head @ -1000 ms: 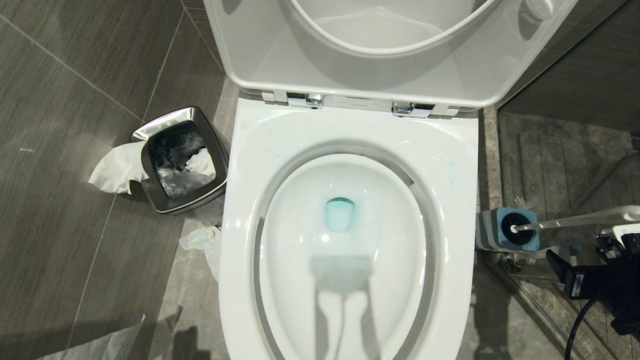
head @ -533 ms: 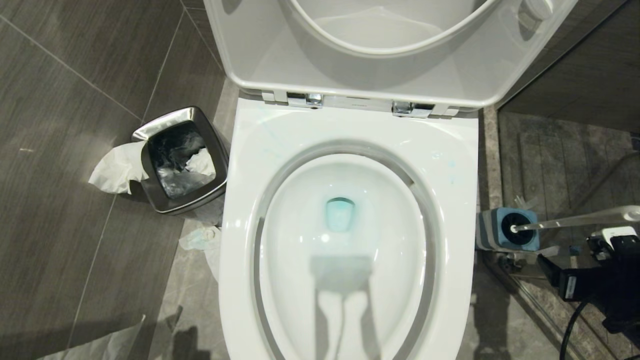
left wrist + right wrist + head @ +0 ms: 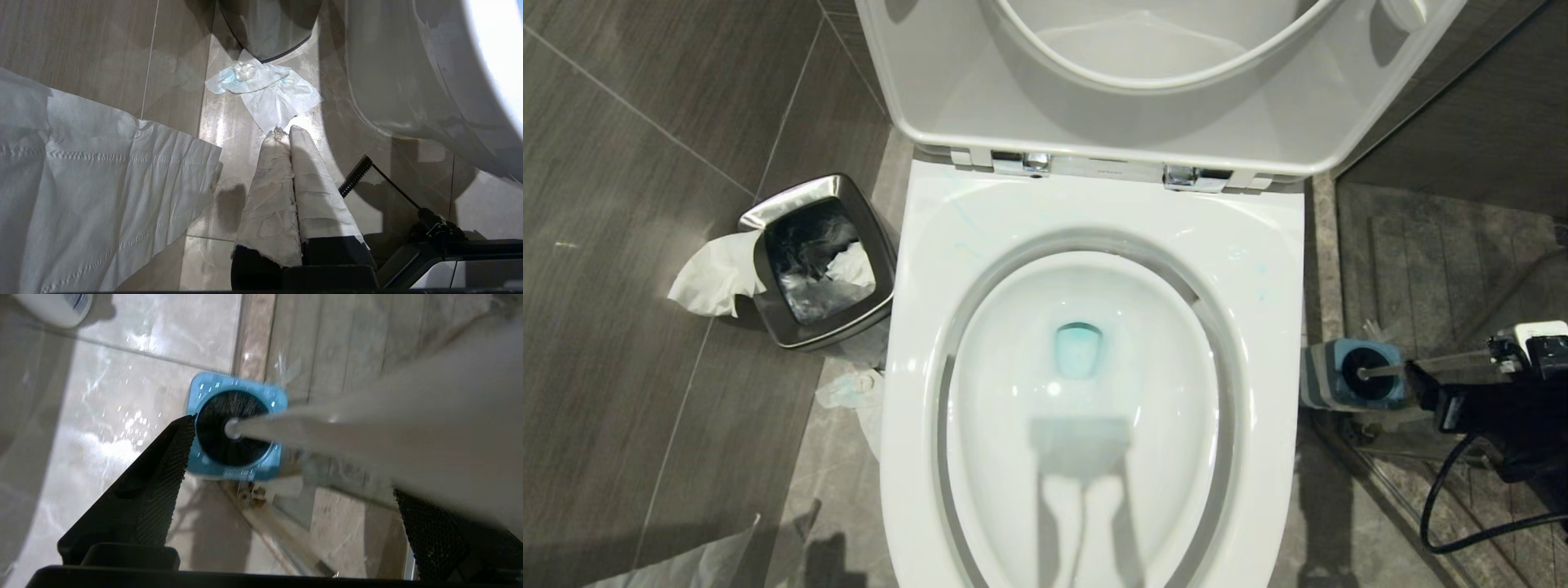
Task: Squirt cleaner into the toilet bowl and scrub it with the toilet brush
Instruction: Scrub the toilet bowl
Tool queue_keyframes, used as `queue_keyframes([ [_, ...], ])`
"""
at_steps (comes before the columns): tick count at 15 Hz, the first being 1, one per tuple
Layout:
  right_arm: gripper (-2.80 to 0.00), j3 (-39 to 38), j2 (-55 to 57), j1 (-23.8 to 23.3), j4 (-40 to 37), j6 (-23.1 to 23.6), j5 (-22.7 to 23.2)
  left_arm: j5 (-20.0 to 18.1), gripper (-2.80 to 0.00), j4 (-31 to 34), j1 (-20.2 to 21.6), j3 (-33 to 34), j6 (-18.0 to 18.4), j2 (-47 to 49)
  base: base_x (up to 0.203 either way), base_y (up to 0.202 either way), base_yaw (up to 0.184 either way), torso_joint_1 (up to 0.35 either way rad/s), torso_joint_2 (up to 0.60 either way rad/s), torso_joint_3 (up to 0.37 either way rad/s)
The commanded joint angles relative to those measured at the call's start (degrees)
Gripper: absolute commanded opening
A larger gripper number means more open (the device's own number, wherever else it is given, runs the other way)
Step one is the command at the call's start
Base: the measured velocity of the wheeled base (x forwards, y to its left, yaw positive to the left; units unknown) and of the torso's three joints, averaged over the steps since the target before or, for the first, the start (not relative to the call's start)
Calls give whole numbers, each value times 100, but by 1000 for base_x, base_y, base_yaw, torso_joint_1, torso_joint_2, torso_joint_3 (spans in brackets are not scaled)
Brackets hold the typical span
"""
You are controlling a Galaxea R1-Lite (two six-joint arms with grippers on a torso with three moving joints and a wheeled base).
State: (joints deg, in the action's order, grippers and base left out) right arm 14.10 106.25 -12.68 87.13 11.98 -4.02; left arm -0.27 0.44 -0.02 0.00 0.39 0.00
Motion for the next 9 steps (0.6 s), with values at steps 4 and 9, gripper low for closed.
queue_keyframes([
  [4,0,74,8,-18,53,-378,328,0,-280,0,2,18,5,0,0,0,0,0,0,0],
  [9,0,119,16,-24,53,-626,569,0,-280,0,2,18,-4,0,0,0,0,0,0,0],
])
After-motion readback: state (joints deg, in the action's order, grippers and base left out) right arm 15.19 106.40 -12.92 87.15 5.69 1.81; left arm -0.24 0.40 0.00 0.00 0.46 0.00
